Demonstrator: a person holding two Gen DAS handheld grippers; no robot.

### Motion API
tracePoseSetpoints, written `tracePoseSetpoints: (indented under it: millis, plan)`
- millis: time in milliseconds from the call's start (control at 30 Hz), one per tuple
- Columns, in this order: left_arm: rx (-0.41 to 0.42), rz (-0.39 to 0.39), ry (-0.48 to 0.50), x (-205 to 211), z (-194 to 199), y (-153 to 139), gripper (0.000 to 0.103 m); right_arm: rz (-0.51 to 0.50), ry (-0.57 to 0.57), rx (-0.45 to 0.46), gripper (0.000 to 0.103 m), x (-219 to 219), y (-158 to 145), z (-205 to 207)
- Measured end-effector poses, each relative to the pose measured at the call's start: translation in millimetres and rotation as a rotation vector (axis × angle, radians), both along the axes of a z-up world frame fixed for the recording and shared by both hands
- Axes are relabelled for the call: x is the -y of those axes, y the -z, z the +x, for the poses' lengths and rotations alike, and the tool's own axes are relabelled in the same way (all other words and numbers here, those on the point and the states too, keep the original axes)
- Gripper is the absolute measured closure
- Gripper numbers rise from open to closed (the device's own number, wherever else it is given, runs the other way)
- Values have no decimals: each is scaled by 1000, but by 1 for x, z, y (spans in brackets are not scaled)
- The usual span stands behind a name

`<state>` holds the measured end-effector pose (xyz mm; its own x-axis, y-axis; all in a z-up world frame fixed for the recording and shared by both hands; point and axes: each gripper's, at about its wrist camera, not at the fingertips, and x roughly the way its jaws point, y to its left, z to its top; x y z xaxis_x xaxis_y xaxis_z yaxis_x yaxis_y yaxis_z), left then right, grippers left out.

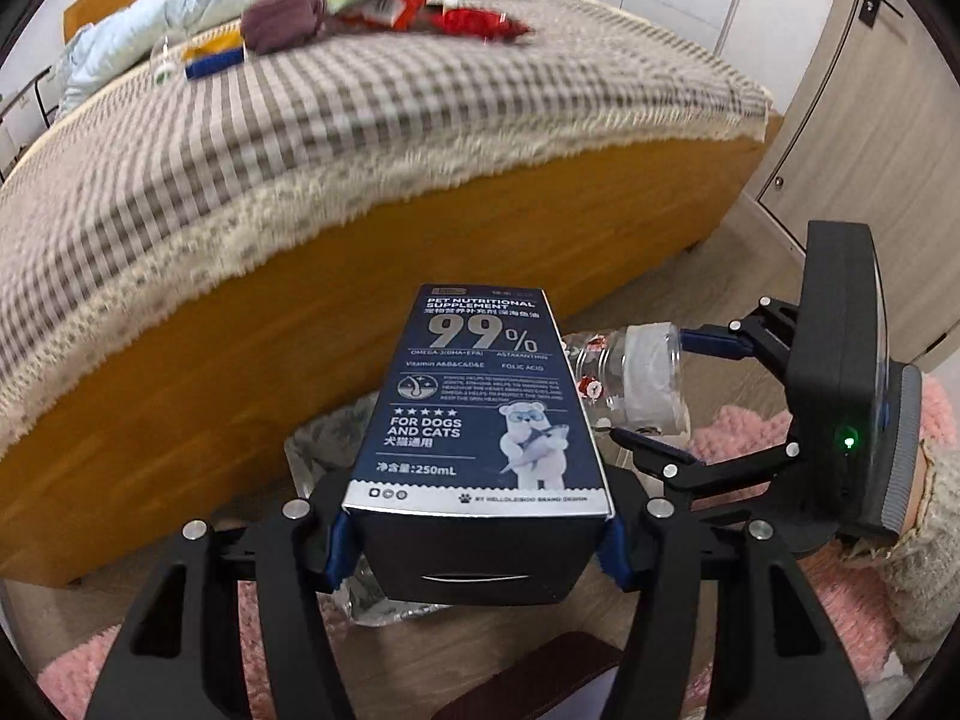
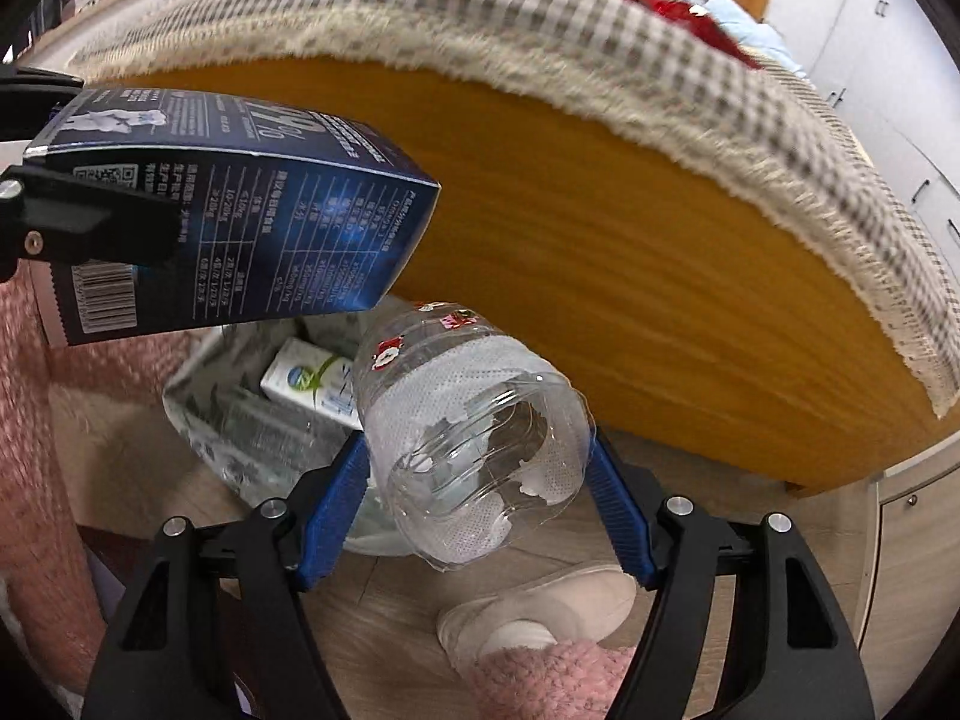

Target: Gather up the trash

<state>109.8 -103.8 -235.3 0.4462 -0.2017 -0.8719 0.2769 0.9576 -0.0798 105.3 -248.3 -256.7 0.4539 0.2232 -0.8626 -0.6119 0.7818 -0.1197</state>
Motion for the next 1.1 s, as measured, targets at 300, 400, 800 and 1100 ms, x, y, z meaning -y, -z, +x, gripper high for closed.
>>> tracePoseSetpoints:
  millis: [300, 400, 800, 1100]
  plan:
    - [-114, 14, 7, -3, 3, 54, 44, -70, -55, -77, 34, -14, 32, -5]
    - [-165, 26, 18, -2, 7, 77, 44, -102, -75, -101, 34, -20, 44, -5]
    - [-386, 6, 51, 5, 41, 152, 44, -209, -116, -144, 34, -34, 76, 5]
    - [-581, -88, -16, 9, 65, 200, 44, -244, -150, -199, 34, -37, 94, 10]
